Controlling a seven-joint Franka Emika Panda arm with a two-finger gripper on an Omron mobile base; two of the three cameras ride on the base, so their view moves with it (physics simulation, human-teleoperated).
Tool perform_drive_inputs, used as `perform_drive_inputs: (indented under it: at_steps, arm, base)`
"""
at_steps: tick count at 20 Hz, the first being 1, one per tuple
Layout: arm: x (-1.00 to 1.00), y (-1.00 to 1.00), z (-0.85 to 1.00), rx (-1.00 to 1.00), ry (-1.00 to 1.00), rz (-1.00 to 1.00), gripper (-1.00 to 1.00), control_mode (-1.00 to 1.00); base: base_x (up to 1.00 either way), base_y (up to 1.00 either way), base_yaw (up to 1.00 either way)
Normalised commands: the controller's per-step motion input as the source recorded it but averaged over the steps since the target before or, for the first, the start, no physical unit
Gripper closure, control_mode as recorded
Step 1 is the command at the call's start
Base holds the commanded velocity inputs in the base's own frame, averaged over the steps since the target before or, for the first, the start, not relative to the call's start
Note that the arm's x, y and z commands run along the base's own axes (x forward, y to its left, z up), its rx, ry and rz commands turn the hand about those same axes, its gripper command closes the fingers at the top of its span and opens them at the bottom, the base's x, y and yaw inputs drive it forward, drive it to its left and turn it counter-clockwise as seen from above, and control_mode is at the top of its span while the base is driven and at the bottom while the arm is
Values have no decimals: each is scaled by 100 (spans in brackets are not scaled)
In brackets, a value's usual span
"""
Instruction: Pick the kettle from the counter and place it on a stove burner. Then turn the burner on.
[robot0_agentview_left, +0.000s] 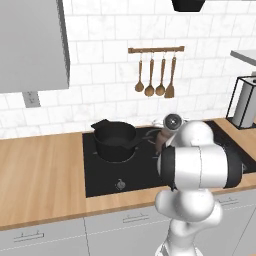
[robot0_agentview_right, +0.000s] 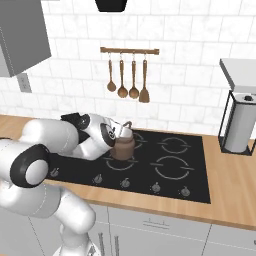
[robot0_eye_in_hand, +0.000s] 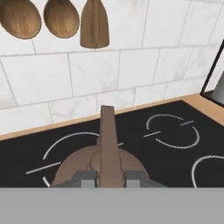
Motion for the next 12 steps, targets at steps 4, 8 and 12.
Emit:
perform_drive_inputs:
  at_steps: [4,8,12]
  arm:
    - [-7,-3,4,-1,2,0,100,-100]
    - [-2,0,0,0,3,0,100,-100]
    - [0,0,-4,0,7,0,100,-100]
  base:
    - [0,0,0]
    - [0,0,0]
    - [0,0,0]
